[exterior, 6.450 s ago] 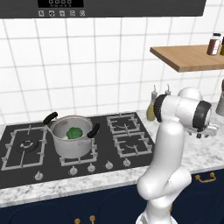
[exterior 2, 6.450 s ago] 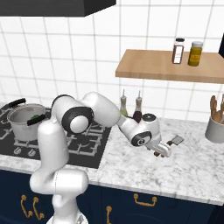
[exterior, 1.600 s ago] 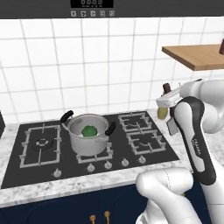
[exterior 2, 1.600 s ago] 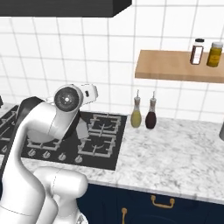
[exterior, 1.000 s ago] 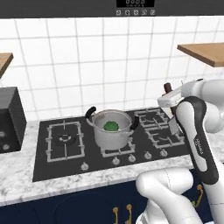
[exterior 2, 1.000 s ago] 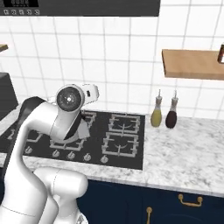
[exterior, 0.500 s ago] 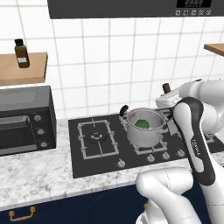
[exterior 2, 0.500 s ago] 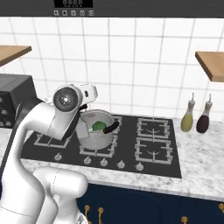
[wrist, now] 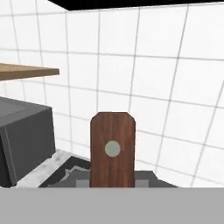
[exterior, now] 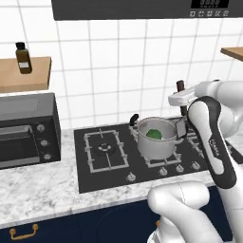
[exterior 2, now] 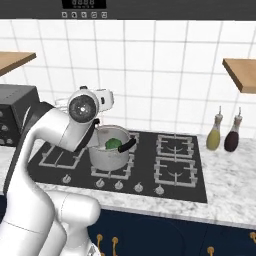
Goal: Put the avocado and broccoli in the pot. Retrieve the spatula and lightly stir the vegetables in the pot.
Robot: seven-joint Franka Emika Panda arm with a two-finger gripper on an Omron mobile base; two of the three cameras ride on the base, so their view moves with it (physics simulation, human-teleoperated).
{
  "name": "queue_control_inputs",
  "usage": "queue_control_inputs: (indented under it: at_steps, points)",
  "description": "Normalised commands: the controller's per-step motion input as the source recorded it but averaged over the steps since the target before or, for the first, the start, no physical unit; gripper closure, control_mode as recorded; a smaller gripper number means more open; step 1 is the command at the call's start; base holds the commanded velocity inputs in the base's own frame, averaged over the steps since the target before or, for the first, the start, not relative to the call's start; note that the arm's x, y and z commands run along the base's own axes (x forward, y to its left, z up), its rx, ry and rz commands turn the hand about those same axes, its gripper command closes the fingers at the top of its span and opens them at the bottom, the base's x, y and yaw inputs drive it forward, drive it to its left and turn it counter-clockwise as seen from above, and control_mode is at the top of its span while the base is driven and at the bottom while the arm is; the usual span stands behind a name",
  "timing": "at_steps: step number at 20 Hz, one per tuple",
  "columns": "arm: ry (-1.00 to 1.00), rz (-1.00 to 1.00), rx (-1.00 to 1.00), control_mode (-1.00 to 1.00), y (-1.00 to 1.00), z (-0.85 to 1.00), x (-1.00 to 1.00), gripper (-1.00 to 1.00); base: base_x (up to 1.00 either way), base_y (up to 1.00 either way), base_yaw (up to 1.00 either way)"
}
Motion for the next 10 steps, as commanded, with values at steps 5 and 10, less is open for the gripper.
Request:
queue_control_inputs:
  at_steps: [5, 10]
  points:
    - [-0.04, 0.0, 0.02, -1.0, 0.06, -0.25, 1.0, 1.0, 0.0, 0.0, 0.0]
    - [0.01, 0.0, 0.0, -1.0, 0.0, -0.64, 1.0, 1.0, 0.0, 0.0, 0.0]
